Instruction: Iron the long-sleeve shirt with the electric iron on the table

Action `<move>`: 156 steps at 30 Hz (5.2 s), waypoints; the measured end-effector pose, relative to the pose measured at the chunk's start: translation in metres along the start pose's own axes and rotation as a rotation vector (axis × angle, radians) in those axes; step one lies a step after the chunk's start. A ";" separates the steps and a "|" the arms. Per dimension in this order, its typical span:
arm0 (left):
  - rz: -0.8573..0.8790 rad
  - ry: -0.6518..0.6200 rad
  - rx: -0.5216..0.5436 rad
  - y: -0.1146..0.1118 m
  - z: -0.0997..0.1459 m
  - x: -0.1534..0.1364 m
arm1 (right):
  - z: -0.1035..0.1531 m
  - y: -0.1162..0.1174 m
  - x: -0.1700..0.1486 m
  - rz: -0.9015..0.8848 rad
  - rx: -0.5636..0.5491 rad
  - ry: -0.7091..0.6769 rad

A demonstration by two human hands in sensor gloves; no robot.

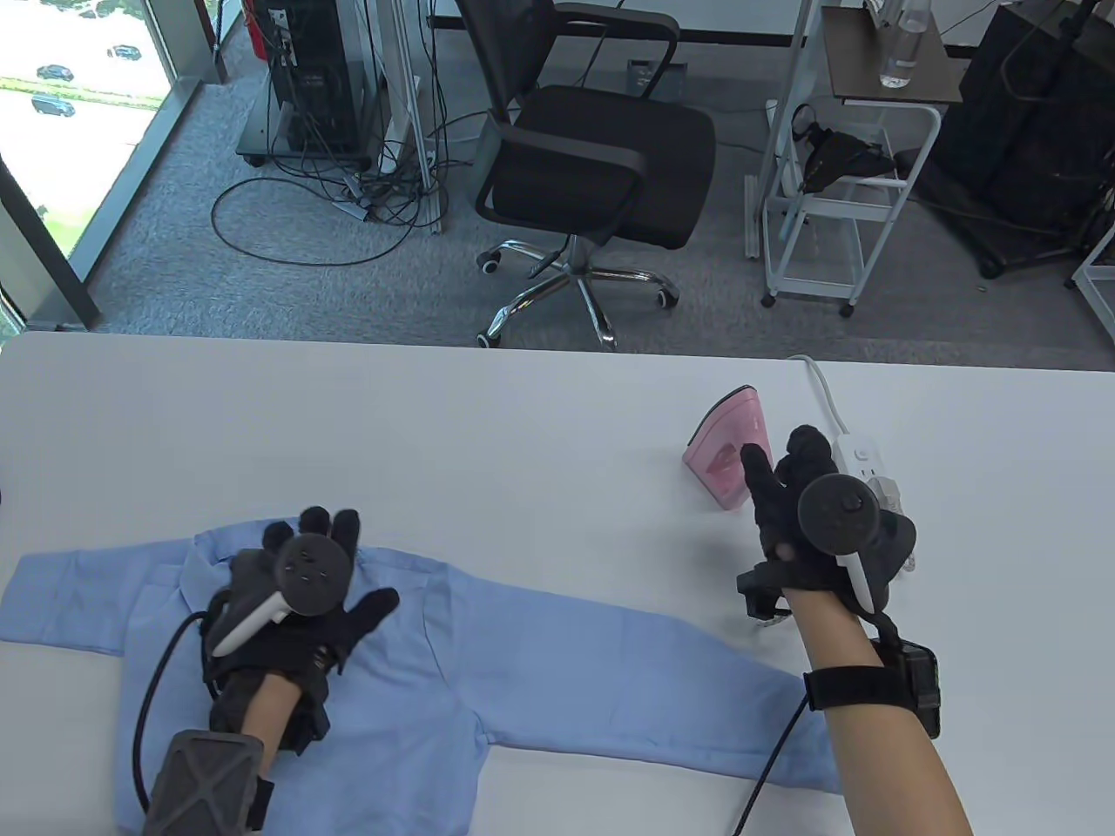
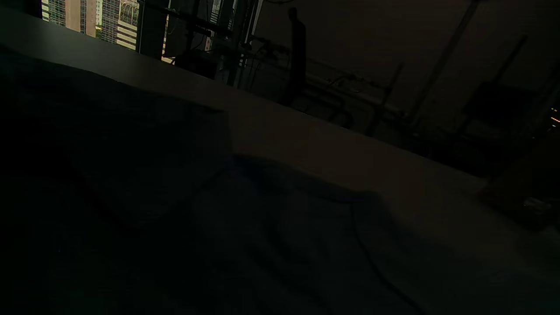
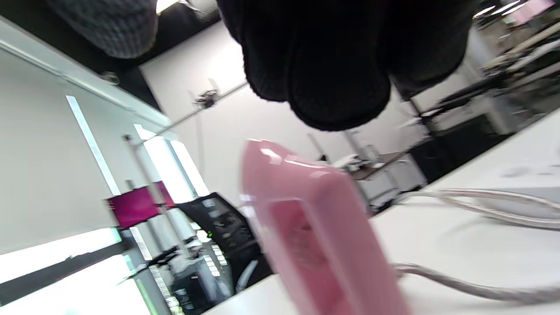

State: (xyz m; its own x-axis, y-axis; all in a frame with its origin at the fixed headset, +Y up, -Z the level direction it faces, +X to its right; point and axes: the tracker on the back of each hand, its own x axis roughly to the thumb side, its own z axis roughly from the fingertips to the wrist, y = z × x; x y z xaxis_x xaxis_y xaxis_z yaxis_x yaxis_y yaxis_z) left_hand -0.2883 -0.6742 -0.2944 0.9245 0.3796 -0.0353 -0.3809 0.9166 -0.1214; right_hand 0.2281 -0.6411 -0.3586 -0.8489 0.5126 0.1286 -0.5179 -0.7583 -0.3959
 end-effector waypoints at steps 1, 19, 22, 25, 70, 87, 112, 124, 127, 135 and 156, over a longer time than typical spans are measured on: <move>0.017 0.046 0.048 0.017 0.000 -0.015 | 0.004 0.000 0.017 -0.015 0.025 -0.048; 0.064 0.525 -0.379 -0.007 -0.042 -0.207 | 0.088 0.235 0.172 0.379 0.788 -0.294; -0.024 0.447 -0.294 -0.010 -0.043 -0.202 | 0.092 0.234 0.181 0.475 0.705 -0.365; -0.115 0.351 -0.167 -0.004 -0.040 -0.189 | 0.090 0.229 0.176 0.449 0.732 -0.323; -0.387 -0.162 -0.055 0.033 0.000 0.080 | 0.101 -0.051 0.004 0.352 0.406 -0.153; -0.205 0.136 0.303 0.128 -0.110 0.079 | -0.069 -0.026 0.067 0.323 0.094 0.046; -0.790 -0.396 -0.316 -0.105 0.019 0.087 | 0.166 0.073 0.052 0.671 0.667 -0.576; -0.621 -0.511 -0.180 -0.094 0.026 0.083 | 0.158 0.062 0.042 0.443 0.846 -0.594; -0.488 -0.318 -0.512 -0.015 0.015 0.103 | 0.111 0.012 0.062 -0.038 1.143 -0.446; -0.474 -0.304 -0.618 0.009 0.009 0.125 | 0.071 -0.025 0.061 -0.256 1.332 -0.378; -0.376 -0.075 -0.266 -0.037 -0.042 0.041 | 0.080 0.109 0.003 0.673 0.947 0.007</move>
State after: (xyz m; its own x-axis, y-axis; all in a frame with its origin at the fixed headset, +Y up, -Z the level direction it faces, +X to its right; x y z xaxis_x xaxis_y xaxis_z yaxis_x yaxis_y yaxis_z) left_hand -0.2356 -0.6978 -0.3332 0.9904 0.0445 0.1309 0.0061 0.9320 -0.3624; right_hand 0.1607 -0.7542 -0.3291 -0.9835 -0.1082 0.1448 0.1634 -0.8745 0.4566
